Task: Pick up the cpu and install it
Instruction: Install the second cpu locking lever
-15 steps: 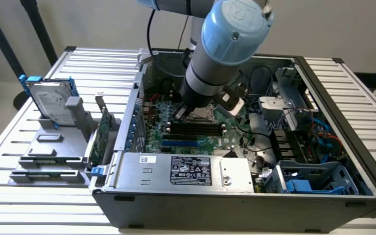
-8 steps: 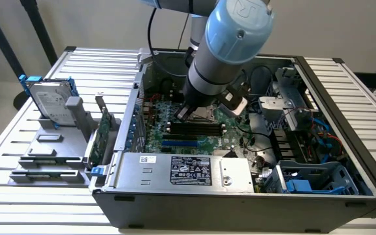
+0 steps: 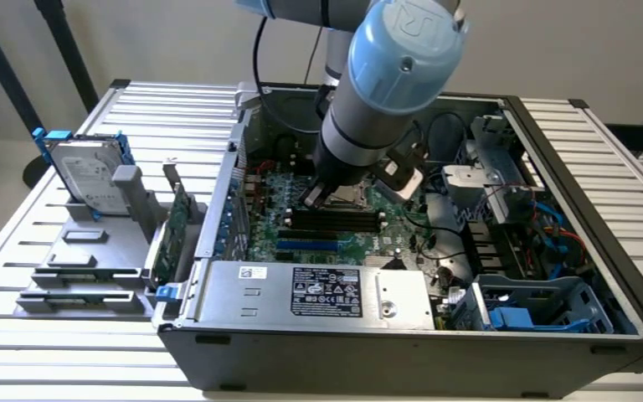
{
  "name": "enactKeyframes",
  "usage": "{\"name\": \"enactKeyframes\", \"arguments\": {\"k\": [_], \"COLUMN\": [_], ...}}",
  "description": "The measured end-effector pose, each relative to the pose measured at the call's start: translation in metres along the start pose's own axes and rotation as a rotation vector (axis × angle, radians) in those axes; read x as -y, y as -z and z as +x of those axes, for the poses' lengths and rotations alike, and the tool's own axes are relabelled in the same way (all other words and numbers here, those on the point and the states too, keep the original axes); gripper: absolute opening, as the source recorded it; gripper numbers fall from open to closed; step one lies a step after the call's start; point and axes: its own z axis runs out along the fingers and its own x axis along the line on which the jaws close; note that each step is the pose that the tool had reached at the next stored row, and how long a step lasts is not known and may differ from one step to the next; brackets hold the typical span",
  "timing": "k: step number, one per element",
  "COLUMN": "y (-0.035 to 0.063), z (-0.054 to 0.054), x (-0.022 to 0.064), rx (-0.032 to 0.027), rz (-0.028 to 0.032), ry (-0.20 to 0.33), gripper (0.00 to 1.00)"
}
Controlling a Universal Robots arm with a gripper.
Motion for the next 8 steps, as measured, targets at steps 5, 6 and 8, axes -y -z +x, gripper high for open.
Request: {"name": "enactKeyframes", "arguments": {"k": [5, 6, 8], "y": [-0.0036, -0.0047, -0.0071], "z": [0.0015, 0.0016, 0.0009], "x": [0.0006, 0.0008, 0.0011], "rx": [-0.0004, -0.0005, -0.0004], "rz": [-0.0004, -0.0003, -0.0003], "ry": [0.000, 0.000, 0.000], "gripper": [0.11, 0.11, 0.11]}}
